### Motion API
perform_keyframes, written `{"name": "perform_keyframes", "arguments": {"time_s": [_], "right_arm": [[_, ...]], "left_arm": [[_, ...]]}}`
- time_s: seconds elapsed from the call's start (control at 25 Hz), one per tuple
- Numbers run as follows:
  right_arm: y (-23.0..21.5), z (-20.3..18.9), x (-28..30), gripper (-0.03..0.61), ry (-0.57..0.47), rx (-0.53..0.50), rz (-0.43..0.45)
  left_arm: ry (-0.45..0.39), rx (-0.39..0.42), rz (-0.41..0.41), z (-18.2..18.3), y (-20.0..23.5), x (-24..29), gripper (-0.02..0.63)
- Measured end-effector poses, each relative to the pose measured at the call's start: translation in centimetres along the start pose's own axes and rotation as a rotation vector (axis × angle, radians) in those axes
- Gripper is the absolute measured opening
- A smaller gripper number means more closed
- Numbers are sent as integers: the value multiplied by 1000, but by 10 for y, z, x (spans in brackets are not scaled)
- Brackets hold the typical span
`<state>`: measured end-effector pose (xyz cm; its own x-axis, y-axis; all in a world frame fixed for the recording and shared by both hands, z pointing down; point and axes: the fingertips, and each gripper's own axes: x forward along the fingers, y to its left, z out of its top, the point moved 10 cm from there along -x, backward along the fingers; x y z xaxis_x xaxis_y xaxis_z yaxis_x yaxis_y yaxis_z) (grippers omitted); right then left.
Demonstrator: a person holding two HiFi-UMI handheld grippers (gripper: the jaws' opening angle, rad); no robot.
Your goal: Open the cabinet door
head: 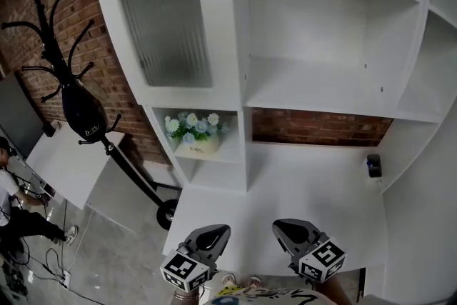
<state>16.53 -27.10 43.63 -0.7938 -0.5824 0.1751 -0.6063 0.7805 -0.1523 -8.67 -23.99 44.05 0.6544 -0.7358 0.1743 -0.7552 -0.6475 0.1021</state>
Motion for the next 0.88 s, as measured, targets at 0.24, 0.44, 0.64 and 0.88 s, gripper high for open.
{"name": "perform_keyframes", "arguments": {"time_s": [0.24,0.44,0.64,0.88], "right_arm": [[-13,20,20,29,-57,-42,-71],[-7,59,48,29,-130,-84,-78],[-2,107,79,29,-219,-186,-4],[-6,183,109,29,-349,-308,21]], "left_arm": [[-7,16,7,9,36,0,14],[-35,54,-33,33,72,-2,14],[-80,109,-87,62,101,4,15],[-157,222,-135,111,125,19,15]]}}
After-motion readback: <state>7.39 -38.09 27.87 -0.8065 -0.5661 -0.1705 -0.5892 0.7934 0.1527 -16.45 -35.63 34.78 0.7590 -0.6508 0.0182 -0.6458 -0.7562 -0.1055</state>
